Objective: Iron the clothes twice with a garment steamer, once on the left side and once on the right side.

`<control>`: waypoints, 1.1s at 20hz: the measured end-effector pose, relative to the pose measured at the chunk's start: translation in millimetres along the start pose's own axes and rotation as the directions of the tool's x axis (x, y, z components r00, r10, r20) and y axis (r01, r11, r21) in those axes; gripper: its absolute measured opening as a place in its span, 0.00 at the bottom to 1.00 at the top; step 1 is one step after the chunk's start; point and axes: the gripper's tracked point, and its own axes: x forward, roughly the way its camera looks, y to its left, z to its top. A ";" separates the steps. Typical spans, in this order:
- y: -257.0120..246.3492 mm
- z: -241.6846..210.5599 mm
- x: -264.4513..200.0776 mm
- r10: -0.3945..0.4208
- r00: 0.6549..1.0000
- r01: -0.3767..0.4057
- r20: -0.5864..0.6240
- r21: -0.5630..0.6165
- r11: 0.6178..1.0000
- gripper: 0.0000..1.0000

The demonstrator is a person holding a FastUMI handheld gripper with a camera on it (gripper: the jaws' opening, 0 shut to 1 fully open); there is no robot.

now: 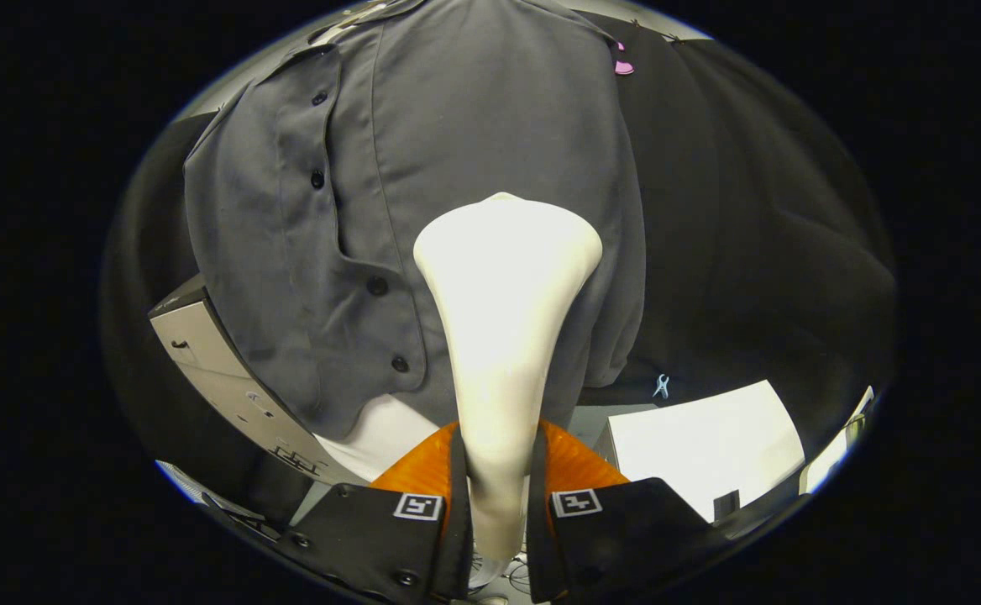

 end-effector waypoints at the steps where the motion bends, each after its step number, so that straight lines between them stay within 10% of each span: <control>1: 0.4 -5.8 1.7 0.002 1.000 -0.002 -0.010 0.002 1.000 0.34; 22: 3.9 -138.5 2.6 -0.060 0.978 0.083 -0.200 0.111 0.990 0.34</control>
